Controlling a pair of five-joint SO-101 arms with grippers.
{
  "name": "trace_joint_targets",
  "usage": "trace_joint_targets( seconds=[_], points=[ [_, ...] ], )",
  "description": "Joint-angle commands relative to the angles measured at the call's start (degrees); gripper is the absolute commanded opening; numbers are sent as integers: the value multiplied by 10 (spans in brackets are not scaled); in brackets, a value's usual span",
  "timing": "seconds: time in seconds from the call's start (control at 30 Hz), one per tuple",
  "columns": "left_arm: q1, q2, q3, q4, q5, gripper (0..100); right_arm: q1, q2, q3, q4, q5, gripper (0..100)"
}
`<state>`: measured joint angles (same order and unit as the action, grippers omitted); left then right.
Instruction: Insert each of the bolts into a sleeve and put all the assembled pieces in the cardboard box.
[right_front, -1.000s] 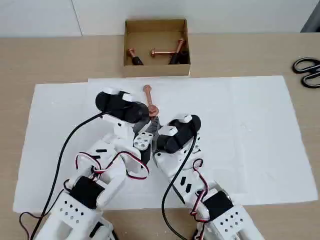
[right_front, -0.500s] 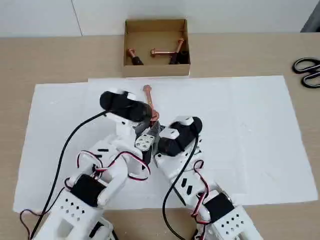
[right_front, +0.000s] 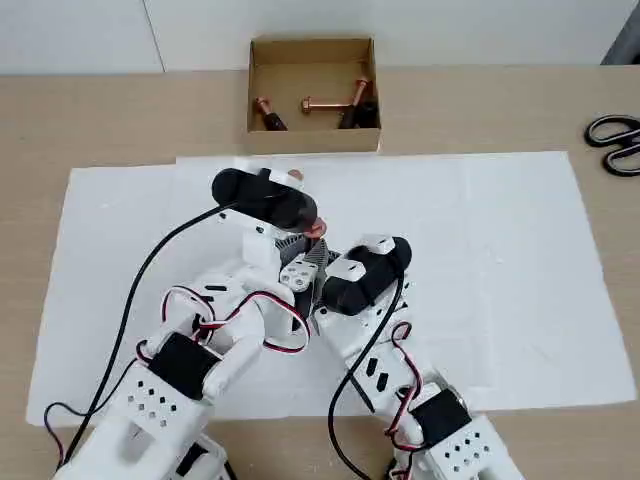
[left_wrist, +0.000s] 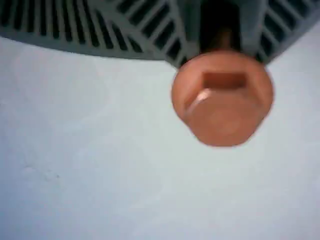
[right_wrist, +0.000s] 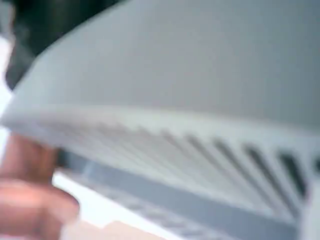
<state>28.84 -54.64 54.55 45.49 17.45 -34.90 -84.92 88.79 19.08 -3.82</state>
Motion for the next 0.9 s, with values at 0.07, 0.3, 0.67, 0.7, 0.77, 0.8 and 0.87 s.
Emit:
trace_joint_targets(
  seconds=[0.07,0.3,0.67,0.7,0.77,0.8,0.87],
  points=[
    [1,2,-21,23,4,175,-1,-23,-5,-15,6,4],
    [-1,1,-61,62,4,202,-1,-24,-5,-15,6,4],
    [-121,1,-188,178,0,206,2,-22,-6,-14,5,4],
    [-141,1,-199,185,-1,206,2,-22,-6,-14,5,4],
    [-182,1,-220,205,-1,206,3,-22,-8,-13,5,4],
    [-204,1,-230,215,-2,206,7,-22,-8,-11,4,4],
    [-251,1,-235,225,-9,206,32,-22,-8,-11,3,4]
  ],
)
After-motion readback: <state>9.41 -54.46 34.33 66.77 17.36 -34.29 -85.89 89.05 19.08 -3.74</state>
